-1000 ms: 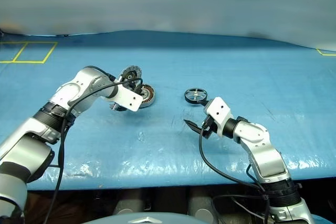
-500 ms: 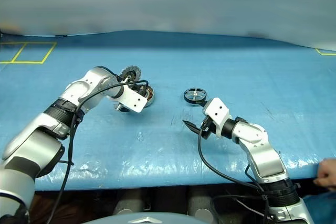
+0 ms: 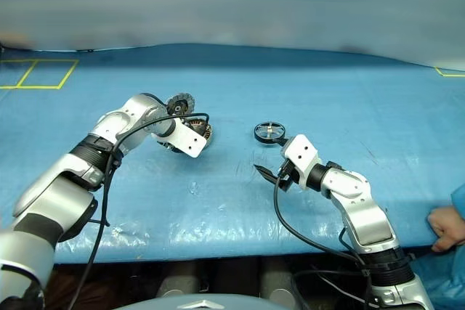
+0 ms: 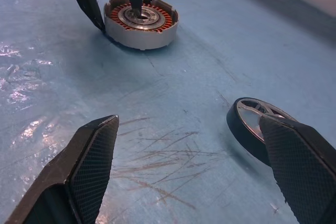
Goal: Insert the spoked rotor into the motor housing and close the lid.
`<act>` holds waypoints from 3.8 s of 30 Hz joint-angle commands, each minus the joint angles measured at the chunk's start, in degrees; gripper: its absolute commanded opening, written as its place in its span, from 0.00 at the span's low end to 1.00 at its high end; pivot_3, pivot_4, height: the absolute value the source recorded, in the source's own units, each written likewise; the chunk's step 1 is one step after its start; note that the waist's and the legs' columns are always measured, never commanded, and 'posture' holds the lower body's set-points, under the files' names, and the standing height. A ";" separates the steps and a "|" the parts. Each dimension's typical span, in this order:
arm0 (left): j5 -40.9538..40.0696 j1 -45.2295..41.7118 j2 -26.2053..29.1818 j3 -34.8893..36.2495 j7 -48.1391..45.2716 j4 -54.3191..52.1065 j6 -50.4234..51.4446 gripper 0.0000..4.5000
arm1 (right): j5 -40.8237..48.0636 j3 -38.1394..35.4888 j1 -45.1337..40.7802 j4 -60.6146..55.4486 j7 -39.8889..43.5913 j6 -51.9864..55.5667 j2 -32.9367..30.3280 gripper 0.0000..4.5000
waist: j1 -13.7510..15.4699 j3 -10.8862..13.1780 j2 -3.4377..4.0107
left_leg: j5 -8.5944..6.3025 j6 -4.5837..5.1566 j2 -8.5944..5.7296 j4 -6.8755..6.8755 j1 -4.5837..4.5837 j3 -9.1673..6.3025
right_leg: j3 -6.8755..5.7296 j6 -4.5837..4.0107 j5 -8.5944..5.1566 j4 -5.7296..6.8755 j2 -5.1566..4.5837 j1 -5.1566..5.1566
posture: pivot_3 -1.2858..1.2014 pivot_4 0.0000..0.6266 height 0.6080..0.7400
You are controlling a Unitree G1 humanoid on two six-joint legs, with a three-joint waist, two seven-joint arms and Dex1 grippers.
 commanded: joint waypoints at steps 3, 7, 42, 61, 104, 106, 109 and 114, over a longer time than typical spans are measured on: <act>2.46 0.54 -1.12 -2.49 1.33 5.56 -1.82 0.48 | -0.01 -1.59 -0.52 -0.70 -0.66 -1.87 0.25 1.00 | 0.04 -0.08 0.07 | 0.00 0.00 0.00 0.00 0.04 -0.01 | 0.00 0.00 0.00 0.01 0.01 0.04 | 0.52 0.24 1.00; 1.69 1.19 -0.73 -2.31 0.97 4.38 -4.17 0.48 | 0.17 -2.21 -0.09 -0.58 -0.82 -2.10 -0.07 1.00 | 0.08 -0.09 0.10 | 0.01 0.01 0.01 0.07 0.13 -0.03 | -0.01 0.00 0.01 0.08 0.01 0.14 | 0.52 0.24 1.00; -2.55 21.78 5.24 1.55 -6.02 -35.95 -7.26 0.85 | -0.53 -3.25 6.20 -4.11 -3.63 -1.12 0.26 1.00 | 0.14 -0.44 0.53 | -0.06 0.07 -0.01 -0.18 0.81 0.03 | 0.08 -0.09 -0.11 -0.08 -0.02 0.75 | 0.52 0.24 1.00; -22.72 31.06 9.15 15.49 -7.18 -52.43 8.24 0.91 | 1.92 -4.11 8.39 -3.76 -3.84 -0.11 1.82 1.00 | 0.08 -0.31 0.40 | -0.06 0.07 0.05 -0.19 0.74 0.07 | 0.06 -0.11 -0.14 -0.07 -0.03 0.63 | 0.52 0.24 1.00; -54.78 62.79 -6.92 30.17 12.02 -45.04 3.96 0.91 | -1.18 -3.45 12.46 0.15 -8.39 1.73 5.35 1.00 | 0.06 -0.20 0.31 | -0.12 -0.02 0.06 -0.34 0.55 0.01 | -0.02 -0.10 -0.15 -0.13 -0.33 -0.04 | 0.52 0.24 1.00; -54.64 62.97 -6.87 30.20 12.29 -44.68 3.48 0.91 | -1.15 -3.44 12.43 0.12 -8.30 1.71 5.42 1.00 | 0.05 -0.20 0.31 | -0.12 -0.02 0.07 -0.34 0.55 0.01 | -0.01 -0.10 -0.15 -0.13 -0.34 -0.04 | 0.52 0.24 1.00; -54.69 63.33 -6.82 30.10 12.49 -44.11 3.01 0.91 | -0.91 -3.15 12.54 0.18 -7.74 1.45 5.51 1.00 | 0.04 -0.20 0.31 | -0.12 -0.03 0.08 -0.34 0.55 0.01 | -0.01 -0.10 -0.15 -0.13 -0.34 -0.06 | 0.52 0.24 1.00; -54.89 63.16 -6.66 30.50 12.81 -43.57 2.62 0.91 | -1.06 -2.99 12.01 0.46 -7.38 1.21 5.82 1.00 | 0.05 -0.20 0.31 | -0.13 -0.03 0.08 -0.35 0.55 0.01 | -0.02 -0.10 -0.15 -0.13 -0.34 -0.07 | 0.52 0.24 1.00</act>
